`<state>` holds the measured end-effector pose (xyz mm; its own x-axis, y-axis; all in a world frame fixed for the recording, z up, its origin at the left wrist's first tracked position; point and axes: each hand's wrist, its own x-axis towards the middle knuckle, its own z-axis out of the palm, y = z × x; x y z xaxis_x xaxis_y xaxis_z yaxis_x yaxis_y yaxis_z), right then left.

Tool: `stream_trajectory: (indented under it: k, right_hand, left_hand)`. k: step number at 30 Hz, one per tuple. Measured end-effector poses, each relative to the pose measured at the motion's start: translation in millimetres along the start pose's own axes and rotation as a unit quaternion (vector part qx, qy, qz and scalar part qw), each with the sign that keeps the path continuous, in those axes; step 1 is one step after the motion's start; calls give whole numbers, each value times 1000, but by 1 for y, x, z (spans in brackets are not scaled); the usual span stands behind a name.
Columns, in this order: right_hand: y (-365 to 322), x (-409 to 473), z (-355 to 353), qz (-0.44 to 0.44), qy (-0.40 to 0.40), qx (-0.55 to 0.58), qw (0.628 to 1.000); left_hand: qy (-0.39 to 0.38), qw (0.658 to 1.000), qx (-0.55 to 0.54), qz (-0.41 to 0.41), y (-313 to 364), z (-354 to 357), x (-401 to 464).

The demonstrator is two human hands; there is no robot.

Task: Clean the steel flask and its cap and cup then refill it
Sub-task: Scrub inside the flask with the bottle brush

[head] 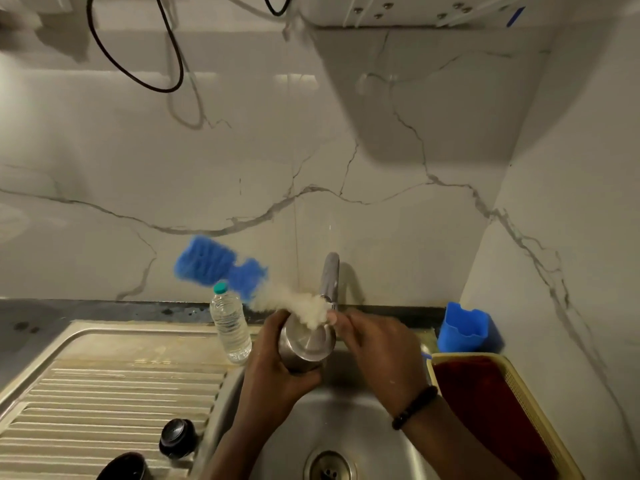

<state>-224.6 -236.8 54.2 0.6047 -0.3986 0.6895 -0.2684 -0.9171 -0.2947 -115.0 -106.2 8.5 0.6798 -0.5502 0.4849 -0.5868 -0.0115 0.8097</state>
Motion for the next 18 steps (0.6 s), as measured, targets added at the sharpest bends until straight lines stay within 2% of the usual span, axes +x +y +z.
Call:
stream_trajectory:
  k: [3,5,7,9,11,15,18]
  right_hand:
    - [6,-5,3,58,-20,44,997]
    - [1,-21,6,69,9,88,994]
    - [-1,-36,8,3,34,57,998]
    - [-6,-42,7,-75,10,6,997]
    - [-7,-39,12,-91,8,-29,995]
    - [0,-24,16,10,56,-5,998]
    - [6,-21,5,43,26,20,999]
  left_hand:
    - [15,1000,-3,10,1,-2,1]
    - [42,999,-14,-23,-1,1,1]
    - [35,997,-25,-61,-10,3,-2]
    - [-8,997,-17,-74,-12,4,-6]
    - [-14,997,-21,-77,-11,5,-7]
    - [-8,1000,6,-29,0,5,-11]
    - [-9,1000,-5,-24,-3,2,-16]
